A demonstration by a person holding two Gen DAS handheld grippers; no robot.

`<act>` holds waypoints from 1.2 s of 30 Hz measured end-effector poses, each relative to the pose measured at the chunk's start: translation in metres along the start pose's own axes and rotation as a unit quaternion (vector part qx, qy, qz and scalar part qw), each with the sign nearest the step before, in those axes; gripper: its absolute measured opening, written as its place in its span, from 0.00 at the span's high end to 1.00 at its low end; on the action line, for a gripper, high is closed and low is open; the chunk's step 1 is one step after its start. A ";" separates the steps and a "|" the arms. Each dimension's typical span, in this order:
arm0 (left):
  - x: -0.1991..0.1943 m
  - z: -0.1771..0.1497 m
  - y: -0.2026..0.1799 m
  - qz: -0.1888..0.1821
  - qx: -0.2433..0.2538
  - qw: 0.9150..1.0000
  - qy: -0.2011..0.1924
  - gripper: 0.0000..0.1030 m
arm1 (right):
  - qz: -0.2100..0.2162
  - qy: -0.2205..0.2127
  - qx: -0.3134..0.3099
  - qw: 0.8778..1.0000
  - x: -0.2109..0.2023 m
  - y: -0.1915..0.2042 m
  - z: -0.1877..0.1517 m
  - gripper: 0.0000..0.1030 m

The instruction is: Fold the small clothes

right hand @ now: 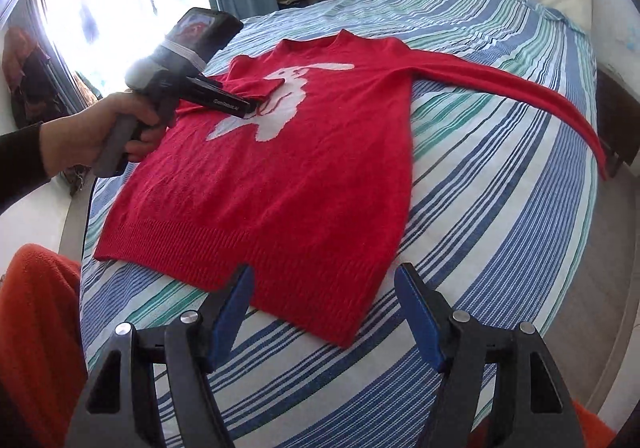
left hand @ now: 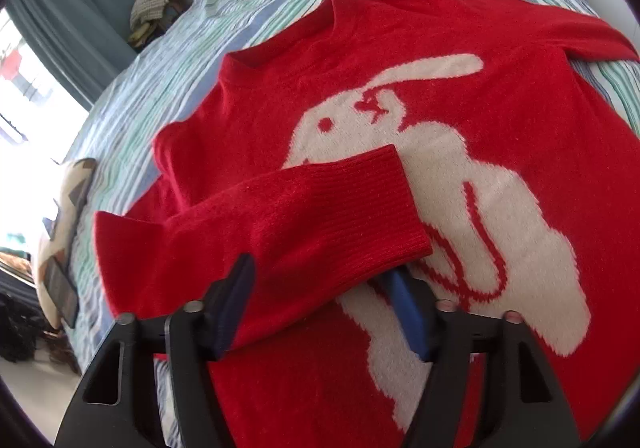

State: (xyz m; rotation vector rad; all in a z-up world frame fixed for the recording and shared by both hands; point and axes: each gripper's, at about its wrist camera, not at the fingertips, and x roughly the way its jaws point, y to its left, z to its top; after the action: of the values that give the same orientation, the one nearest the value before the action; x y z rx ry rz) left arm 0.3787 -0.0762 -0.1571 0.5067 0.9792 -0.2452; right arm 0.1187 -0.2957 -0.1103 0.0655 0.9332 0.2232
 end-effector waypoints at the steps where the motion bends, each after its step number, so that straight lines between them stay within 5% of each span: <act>1: 0.002 0.000 0.005 -0.005 -0.023 1.000 -0.002 0.98 | 0.000 0.001 0.000 1.000 0.001 -0.001 0.000 0.30; 5: -0.026 -0.016 0.054 0.008 -0.155 0.987 -0.049 0.98 | -0.001 -0.003 -0.004 1.000 0.002 0.001 0.005 0.30; 7: -0.044 -0.039 0.101 0.013 -0.240 0.969 -0.062 0.98 | 0.000 -0.008 -0.008 1.000 0.001 0.002 0.009 0.30; 9: -0.061 -0.077 0.158 0.030 -0.333 0.940 -0.066 0.98 | 0.001 -0.008 -0.011 1.000 0.002 0.003 0.010 0.30; 13: -0.062 -0.192 0.265 0.082 -0.510 0.856 -0.032 0.98 | 0.004 -0.001 -0.016 1.000 0.008 0.007 0.009 0.30; 15: -0.046 -0.257 0.303 0.092 -0.596 0.798 0.001 0.98 | 0.003 0.002 -0.022 1.000 0.009 0.010 0.007 0.30; 17: -0.026 -0.309 0.326 0.062 -0.669 0.740 0.021 0.98 | 0.000 0.005 -0.026 1.000 0.013 0.012 0.007 0.30; 18: -0.017 -0.323 0.330 0.043 -0.691 0.721 0.023 0.98 | -0.002 0.006 -0.027 1.000 0.015 0.013 0.006 0.30; 19: -0.011 -0.330 0.331 0.026 -0.701 0.713 0.022 0.98 | -0.003 0.008 -0.029 1.000 0.017 0.013 0.006 0.30; 23: -0.007 -0.325 0.324 0.015 -0.689 0.725 0.004 0.98 | -0.010 0.018 -0.030 0.999 0.026 0.015 0.007 0.30; 27: 0.003 -0.340 0.330 -0.033 -0.710 0.703 -0.024 0.97 | -0.013 0.022 -0.032 0.999 0.030 0.016 0.007 0.30; 30: 0.009 -0.347 0.336 -0.041 -0.716 0.697 -0.029 0.96 | -0.013 0.025 -0.034 0.999 0.033 0.015 0.007 0.30; 32: 0.010 -0.348 0.336 -0.030 -0.712 0.702 -0.022 0.96 | -0.013 0.026 -0.036 0.999 0.034 0.016 0.007 0.30; 36: 0.012 -0.340 0.335 0.007 -0.689 0.724 -0.003 0.97 | -0.013 0.027 -0.034 0.999 0.035 0.016 0.008 0.30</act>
State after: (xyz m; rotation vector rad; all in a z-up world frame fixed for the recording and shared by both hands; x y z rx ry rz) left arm 0.2776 0.3861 -0.2217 -0.8768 0.8898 0.5200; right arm 0.1426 -0.2726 -0.1311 -0.0167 0.9781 0.2328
